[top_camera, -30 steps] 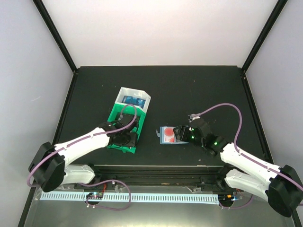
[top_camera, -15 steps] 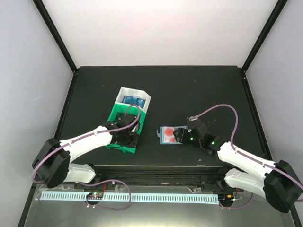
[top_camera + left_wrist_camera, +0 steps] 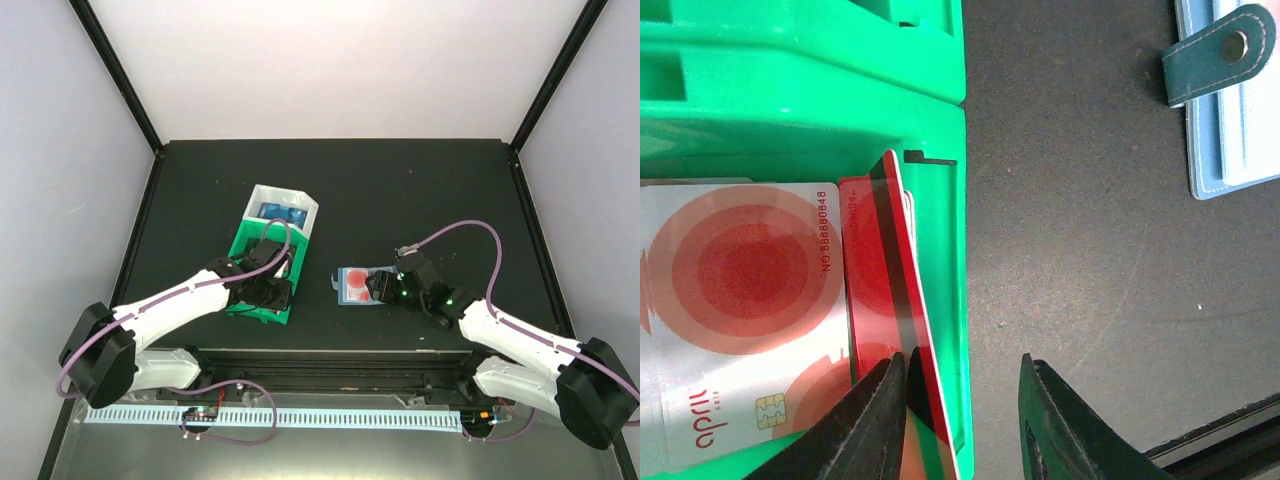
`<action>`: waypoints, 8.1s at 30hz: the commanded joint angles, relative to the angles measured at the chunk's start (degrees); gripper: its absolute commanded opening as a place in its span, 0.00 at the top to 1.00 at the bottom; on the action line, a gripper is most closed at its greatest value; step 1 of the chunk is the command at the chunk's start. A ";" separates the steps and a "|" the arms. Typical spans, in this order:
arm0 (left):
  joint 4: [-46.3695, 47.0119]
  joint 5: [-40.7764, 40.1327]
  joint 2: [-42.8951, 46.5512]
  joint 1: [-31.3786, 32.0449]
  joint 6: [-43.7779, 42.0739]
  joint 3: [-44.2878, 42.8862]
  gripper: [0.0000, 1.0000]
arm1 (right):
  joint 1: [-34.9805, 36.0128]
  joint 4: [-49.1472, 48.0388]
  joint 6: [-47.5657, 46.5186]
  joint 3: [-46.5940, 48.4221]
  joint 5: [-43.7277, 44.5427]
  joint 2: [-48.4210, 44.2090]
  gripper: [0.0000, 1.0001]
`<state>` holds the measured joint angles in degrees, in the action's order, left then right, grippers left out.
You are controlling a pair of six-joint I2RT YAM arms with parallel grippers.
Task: Put the credit cards into the card holder
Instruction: Pick up the credit card from the storage box, then insert the credit card into the card holder.
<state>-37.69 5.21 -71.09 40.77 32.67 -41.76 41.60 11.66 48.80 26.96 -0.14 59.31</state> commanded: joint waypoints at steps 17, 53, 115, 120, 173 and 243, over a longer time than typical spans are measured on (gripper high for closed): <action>-3.21 -3.65 2.68 -0.19 -0.74 0.06 0.86 | 0.23 -1.60 0.86 0.01 0.15 -0.08 0.31; 18.51 6.23 30.42 -0.26 5.88 -3.48 0.98 | 0.25 -32.61 1.74 -0.77 -26.18 -9.95 0.15; 29.69 30.27 26.35 -2.48 12.40 -5.81 0.76 | 1.80 -36.82 7.92 8.65 -37.03 -4.04 0.99; 27.87 30.81 24.56 -2.52 11.47 -6.11 0.84 | 1.77 -37.63 8.56 7.74 -37.70 -4.27 0.99; 57.34 10.50 -24.97 7.96 26.36 -2.08 0.99 | 1.90 15.07 -9.60 8.24 17.87 16.32 0.45; 62.03 18.01 -37.66 8.27 26.21 -4.88 0.96 | 1.84 7.61 -4.33 2.13 10.81 12.01 0.60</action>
<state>27.35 23.46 -107.50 48.16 61.78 -44.25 43.38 21.67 44.69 28.62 10.96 72.36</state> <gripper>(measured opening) 0.027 0.396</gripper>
